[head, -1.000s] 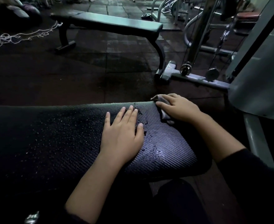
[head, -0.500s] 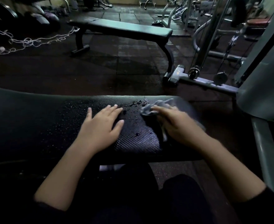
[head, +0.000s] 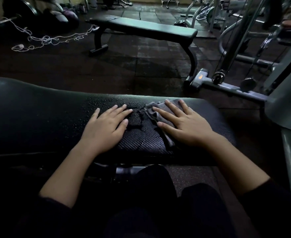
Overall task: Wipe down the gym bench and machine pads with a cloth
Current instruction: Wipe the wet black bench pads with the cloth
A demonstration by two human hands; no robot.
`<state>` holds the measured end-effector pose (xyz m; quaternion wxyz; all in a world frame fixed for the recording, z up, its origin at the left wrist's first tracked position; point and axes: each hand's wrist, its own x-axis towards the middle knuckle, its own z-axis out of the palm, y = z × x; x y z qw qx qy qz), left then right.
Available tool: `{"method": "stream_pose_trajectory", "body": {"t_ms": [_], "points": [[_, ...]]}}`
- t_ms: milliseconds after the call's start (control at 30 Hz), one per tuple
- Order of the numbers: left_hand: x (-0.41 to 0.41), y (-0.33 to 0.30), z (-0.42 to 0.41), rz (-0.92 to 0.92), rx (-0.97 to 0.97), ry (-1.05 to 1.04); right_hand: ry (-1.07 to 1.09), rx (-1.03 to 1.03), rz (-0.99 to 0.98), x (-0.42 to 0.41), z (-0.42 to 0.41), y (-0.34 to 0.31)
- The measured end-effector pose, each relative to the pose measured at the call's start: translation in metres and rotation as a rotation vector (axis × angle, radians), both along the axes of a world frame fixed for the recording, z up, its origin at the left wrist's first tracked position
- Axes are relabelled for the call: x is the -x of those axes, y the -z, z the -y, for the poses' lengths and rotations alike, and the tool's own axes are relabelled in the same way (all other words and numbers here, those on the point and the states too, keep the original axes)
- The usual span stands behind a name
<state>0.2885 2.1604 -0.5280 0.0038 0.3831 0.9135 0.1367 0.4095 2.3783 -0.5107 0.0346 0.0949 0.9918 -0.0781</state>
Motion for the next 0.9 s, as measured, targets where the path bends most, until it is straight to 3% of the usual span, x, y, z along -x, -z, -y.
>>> {"method": "stream_pose_trajectory", "body": {"t_ms": [167,367,567,700,900], "points": [[0.025,0.005,0.013,0.049,-0.178,0.044,-0.165,-0.082,-0.089,0.004,0.044,0.007],[0.026,0.009,0.016,0.004,-0.175,0.013,-0.42,-0.172,-0.206,-0.047,0.024,0.019],[0.027,0.011,0.017,-0.008,-0.16,0.013,-0.282,-0.073,-0.148,-0.039,-0.022,0.015],[0.025,0.009,0.016,0.003,-0.175,0.008,-0.166,-0.063,-0.1,0.0,-0.006,0.011],[0.028,0.008,0.018,0.043,-0.227,0.022,-0.367,-0.129,-0.185,-0.003,0.071,0.014]]}}
